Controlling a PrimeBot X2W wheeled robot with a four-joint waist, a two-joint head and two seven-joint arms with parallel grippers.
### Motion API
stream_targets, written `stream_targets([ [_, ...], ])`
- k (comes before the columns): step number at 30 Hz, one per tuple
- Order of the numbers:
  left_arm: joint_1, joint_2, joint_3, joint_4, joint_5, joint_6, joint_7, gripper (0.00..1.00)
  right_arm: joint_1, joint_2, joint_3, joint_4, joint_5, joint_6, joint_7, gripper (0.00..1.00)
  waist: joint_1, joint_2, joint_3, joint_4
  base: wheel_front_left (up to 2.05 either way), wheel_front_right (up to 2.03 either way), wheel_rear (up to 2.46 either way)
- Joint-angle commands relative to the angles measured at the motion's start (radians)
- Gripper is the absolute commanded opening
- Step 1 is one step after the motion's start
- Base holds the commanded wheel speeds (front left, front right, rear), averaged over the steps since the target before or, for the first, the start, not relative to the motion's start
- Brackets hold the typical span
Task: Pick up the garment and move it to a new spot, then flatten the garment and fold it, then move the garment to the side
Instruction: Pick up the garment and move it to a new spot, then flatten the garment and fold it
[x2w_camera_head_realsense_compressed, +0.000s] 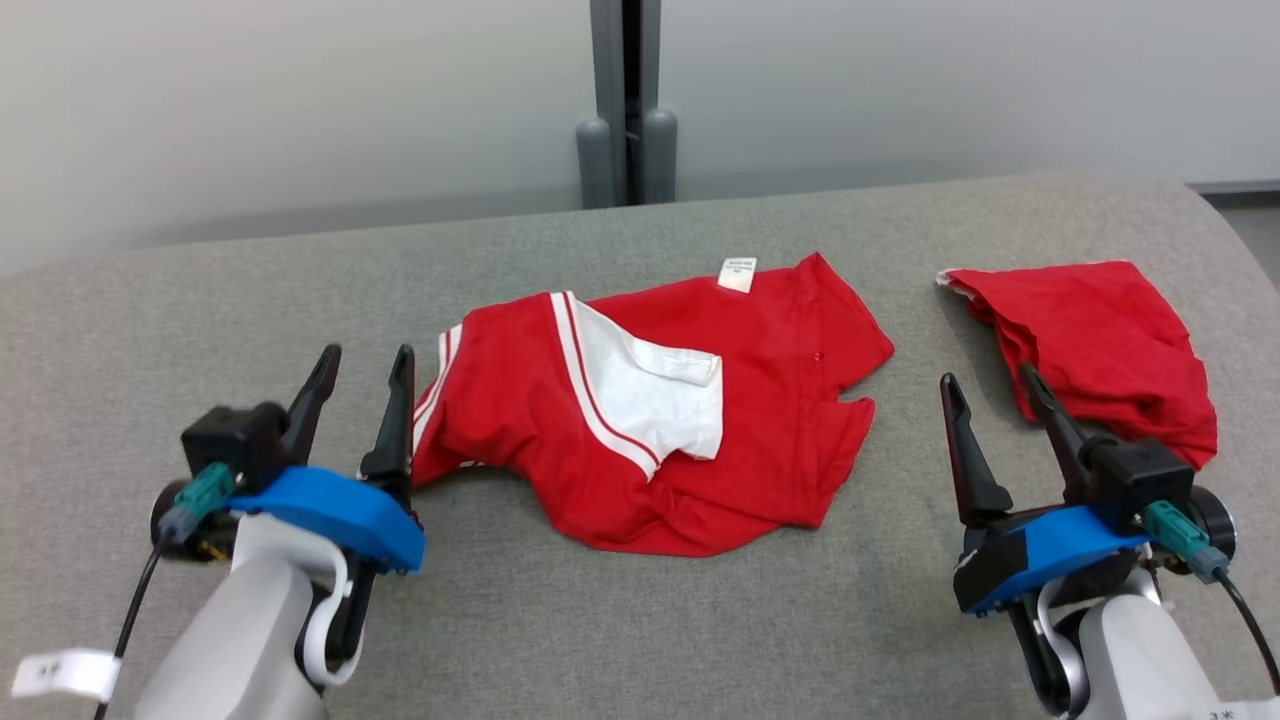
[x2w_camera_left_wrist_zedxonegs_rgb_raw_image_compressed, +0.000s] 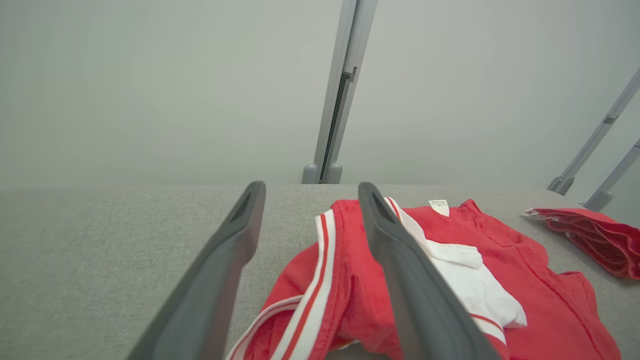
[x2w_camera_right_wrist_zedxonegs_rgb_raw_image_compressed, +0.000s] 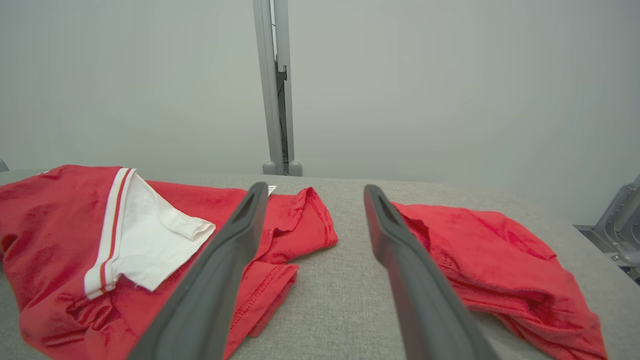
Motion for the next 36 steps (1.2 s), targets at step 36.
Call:
stream_targets([
  [36, 0.584, -0.07, 0.252, -0.384, 0.153, 0.107, -0.006, 1.0, 0.184, -0.002, 0.082, 0.072, 0.089, 0.0, -0.021, 1.0, -0.0001, -0.0001, -0.126, 0.042, 0.0, 0.0, 0.0],
])
